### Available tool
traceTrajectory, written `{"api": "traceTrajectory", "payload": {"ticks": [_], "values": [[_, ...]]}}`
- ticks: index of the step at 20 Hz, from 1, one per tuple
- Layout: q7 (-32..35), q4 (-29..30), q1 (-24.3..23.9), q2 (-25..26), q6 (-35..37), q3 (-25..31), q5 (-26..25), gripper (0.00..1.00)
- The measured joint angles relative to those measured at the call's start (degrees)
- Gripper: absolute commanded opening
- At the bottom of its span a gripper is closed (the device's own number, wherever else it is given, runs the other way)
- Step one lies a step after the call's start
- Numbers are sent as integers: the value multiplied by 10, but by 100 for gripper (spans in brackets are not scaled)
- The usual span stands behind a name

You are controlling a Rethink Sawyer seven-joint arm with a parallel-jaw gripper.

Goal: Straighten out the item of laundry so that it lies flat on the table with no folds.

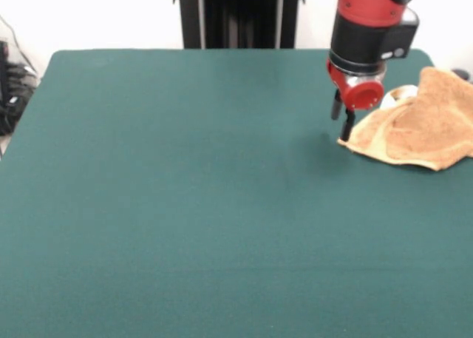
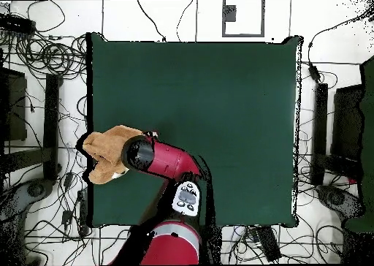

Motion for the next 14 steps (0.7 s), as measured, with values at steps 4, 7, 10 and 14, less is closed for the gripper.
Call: {"api": "traceTrajectory", "payload": {"ticks": [4,7,10,14], "values": [[0,0,-30,-10,21,20,-29,100],[0,-1,-69,-21,55,39,-59,100],[0,-1,-92,-27,77,46,-74,100],[0,-2,-101,-42,110,47,-84,100]]}}
